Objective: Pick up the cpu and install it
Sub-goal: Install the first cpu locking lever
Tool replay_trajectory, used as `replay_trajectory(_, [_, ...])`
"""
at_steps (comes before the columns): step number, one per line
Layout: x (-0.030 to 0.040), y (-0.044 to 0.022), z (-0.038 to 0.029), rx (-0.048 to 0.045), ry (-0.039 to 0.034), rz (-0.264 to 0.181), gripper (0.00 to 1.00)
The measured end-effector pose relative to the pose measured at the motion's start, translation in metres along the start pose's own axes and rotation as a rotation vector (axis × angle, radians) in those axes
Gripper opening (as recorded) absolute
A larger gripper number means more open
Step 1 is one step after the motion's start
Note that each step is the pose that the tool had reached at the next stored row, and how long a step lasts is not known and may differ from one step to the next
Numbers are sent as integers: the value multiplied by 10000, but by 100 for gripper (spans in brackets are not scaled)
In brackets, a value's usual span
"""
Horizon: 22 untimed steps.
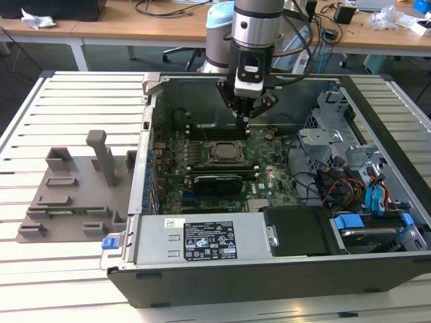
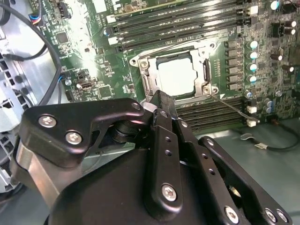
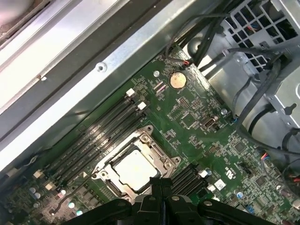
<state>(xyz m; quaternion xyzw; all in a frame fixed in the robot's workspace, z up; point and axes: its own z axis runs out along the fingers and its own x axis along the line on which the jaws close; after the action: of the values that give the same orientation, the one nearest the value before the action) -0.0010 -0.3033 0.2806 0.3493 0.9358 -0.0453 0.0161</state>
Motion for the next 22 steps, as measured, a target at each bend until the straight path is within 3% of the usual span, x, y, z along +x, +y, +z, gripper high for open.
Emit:
replay_trajectory(11, [0,0,0,-83,-99,-1336,11])
replay_trajectory(20, [0,0,0,-127,-152,-2052,11])
replay_trajectory(22, [0,0,0,-173,-206,-2783,11])
